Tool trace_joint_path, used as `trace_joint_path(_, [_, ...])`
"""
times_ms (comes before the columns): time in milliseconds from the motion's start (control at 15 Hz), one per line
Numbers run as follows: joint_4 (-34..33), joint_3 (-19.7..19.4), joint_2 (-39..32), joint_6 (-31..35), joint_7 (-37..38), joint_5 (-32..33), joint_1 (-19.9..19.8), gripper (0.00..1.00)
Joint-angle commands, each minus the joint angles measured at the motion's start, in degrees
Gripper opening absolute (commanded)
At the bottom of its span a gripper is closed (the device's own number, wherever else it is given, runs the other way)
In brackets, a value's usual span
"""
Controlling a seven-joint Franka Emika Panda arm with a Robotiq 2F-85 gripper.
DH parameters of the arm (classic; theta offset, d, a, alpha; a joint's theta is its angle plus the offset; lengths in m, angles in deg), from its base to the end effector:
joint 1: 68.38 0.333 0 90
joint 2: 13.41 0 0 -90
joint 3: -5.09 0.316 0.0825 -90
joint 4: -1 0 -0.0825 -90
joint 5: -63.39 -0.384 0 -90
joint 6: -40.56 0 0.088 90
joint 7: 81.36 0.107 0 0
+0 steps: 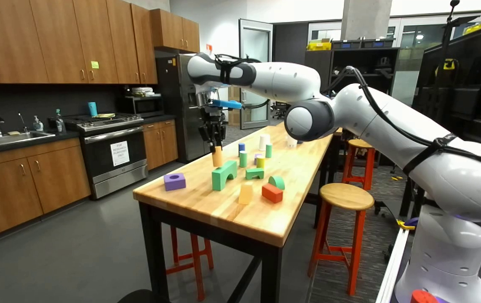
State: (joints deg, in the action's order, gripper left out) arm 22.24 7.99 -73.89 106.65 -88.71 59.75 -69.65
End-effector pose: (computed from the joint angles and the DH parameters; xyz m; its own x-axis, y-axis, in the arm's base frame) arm 0.7396 0.0064 0.4281 0.9535 0.1671 -0.2509 0.1350 -0.9809 -0.1399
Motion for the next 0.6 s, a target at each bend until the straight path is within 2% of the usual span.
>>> trace_joint_path(0, [-0.76,0.54,0.39,-1.38,-1.27,-0.6,-0.66,0.15])
trace_joint_path(67, [1.28,0.56,1.71,-0.62,-1.37,-0.43,-0.69,0.15])
trace_joint_path(533, [1.4,0.73,1.74,-1.54,-2.7,-0.21,-0.52,0.15])
